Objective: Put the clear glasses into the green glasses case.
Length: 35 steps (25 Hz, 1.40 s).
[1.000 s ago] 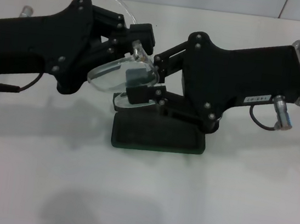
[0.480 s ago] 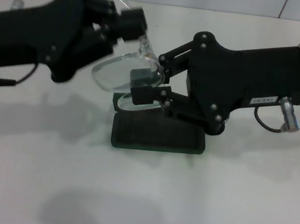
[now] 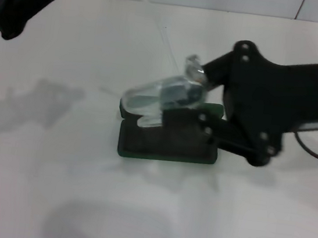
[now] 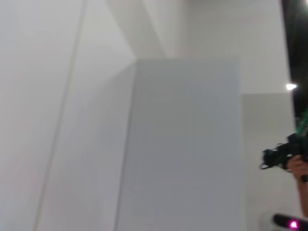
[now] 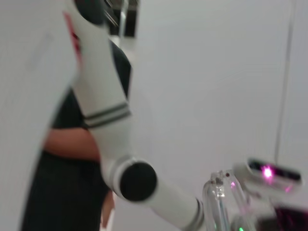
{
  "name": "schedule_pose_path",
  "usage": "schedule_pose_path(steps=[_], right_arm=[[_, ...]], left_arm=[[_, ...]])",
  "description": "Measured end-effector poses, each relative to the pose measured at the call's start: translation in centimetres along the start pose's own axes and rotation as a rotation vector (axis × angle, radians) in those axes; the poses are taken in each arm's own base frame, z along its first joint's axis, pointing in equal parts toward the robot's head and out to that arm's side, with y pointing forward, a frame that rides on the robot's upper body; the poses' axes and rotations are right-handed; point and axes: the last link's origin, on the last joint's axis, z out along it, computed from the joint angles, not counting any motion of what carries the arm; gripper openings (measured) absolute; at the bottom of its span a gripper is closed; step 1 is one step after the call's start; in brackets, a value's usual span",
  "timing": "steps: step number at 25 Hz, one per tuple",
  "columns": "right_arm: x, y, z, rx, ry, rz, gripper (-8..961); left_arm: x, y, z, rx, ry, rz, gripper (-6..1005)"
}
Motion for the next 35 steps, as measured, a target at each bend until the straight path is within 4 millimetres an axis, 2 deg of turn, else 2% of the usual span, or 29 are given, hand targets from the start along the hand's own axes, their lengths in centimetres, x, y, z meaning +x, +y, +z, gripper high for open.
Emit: schedule_pose_path(steps=[6, 10, 13, 22, 35], right_arm=[[-1.4, 1.5, -1.6, -0.021, -0.089, -0.085, 118], [-2.0, 2.3, -2.0, -0.068, -0.13, -0.123, 118], [-2.0, 2.5, -1.7, -0.093, -0.143, -0.139, 119], [-1.1, 1.9, -0.8, -0.124, -0.168, -0.125, 120], [0.0, 0.3, -0.2, -0.116, -0.186, -0.1, 121]], left_arm=[[-0.1, 0.1, -2.1, 0.089, 0.0, -0.002, 56], [-0.2, 0.0, -2.3, 0.104, 0.005, -0.011, 56], [-0.5, -0.1, -1.4, 0.078, 0.003, -0.025, 56], [-1.8, -0.5, 3.1, -0.058, -0.026, -0.078, 56], [-1.4, -0.4, 4.9, -0.129, -0.01, -0.077, 56]])
